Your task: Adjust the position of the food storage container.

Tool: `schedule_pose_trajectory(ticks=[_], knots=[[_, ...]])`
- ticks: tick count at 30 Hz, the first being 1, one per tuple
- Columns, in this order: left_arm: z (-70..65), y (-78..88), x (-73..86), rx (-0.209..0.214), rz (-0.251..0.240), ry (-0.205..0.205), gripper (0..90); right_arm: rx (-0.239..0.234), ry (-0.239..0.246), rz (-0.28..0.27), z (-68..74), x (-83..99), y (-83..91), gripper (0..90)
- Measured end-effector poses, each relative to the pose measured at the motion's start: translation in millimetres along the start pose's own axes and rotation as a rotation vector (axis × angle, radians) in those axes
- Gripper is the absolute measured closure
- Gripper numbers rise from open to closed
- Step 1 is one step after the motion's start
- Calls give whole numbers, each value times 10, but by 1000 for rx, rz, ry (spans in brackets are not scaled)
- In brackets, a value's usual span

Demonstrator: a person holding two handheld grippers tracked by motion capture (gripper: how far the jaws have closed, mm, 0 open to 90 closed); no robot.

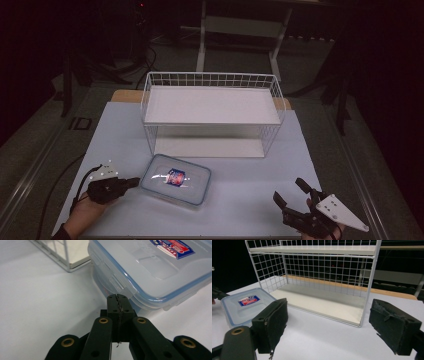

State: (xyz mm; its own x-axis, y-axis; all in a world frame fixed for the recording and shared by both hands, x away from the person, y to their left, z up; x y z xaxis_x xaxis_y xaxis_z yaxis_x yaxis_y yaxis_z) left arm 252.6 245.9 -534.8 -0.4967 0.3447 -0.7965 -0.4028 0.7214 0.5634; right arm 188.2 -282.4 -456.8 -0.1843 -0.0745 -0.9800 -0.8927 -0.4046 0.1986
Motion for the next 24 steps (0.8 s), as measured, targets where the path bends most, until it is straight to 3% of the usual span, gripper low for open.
schedule_pose_trajectory(ticks=[7, 16, 18, 24], knots=[[-130, -61, -2, 55, 14, -10, 889, -2, 2, 0, 9, 0, -3, 151], [-370, -280, -31, 158, 63, -57, 888, -4, 3, 1, 10, 0, -9, 151], [-384, -315, -42, 145, 79, -71, 888, -4, 3, 2, 7, 2, -9, 151], [-274, -308, -71, 123, 59, -47, 888, -3, 2, 1, 5, -1, -1, 151]])
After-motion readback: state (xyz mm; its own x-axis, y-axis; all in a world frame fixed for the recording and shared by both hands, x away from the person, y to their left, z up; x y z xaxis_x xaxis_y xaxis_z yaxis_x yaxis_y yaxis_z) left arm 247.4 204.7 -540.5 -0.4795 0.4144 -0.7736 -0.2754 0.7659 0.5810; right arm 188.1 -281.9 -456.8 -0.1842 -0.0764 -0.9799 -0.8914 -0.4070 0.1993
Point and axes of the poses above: each handheld gripper's, and its own axes: y roughly backward along the jaws, x roughly out of its underside, z roughly to its left, the point moved 2 cm from there along -y, roughly forward along the jaws, and after that the axes turned 8 degrees about x, right-handed, at the moved point
